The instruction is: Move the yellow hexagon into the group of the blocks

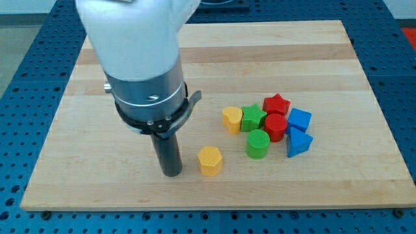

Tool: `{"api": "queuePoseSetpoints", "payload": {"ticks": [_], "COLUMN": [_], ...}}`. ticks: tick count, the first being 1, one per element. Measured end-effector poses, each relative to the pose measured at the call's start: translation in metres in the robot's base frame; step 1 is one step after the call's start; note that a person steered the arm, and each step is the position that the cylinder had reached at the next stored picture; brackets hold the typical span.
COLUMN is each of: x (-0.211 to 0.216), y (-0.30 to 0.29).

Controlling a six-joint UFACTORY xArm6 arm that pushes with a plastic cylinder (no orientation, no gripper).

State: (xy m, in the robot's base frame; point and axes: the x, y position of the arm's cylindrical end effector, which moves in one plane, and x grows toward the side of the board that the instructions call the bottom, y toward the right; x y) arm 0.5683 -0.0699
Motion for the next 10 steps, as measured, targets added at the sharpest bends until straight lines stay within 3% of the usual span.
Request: {"api": "queuePoseSetpoints", "payload": {"ticks": [7,9,10], "x": [0.0,0.0,-0.003], "y": [0.162,0.134,0.056]}}
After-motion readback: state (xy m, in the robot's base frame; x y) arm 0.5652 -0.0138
